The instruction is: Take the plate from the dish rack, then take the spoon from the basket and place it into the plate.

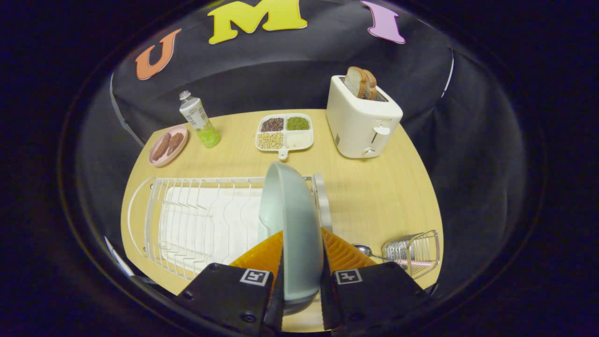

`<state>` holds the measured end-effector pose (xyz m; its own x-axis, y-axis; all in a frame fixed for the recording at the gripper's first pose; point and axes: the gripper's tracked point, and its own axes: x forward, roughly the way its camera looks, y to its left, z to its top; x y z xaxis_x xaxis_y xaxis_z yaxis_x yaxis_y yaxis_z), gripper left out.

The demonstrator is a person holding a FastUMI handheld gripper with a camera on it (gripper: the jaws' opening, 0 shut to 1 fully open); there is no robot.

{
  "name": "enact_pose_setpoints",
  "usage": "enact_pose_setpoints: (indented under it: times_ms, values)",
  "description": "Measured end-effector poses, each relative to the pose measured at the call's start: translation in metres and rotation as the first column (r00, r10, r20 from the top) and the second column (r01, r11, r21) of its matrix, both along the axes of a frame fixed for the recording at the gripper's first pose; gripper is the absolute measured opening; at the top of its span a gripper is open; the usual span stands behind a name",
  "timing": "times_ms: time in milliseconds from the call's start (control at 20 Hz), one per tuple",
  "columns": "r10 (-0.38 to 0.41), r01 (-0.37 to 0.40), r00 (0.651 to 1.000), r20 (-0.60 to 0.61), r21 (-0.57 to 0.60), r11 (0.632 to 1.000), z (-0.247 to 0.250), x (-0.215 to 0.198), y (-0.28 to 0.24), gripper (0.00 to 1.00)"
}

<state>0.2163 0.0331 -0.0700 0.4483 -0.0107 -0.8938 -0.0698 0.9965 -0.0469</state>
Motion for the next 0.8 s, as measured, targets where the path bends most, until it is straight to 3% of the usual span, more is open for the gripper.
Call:
enact_pose_setpoints:
  times_ms: [500,800]
  values:
    - [-0.027,0.033,0.998,0.049,-0.12,0.992,0.025,-0.008,-0.01,0.35]
    - [0.029,-0.016,0.992,0.125,-0.106,0.994,0.059,-0.029,-0.003,0.34]
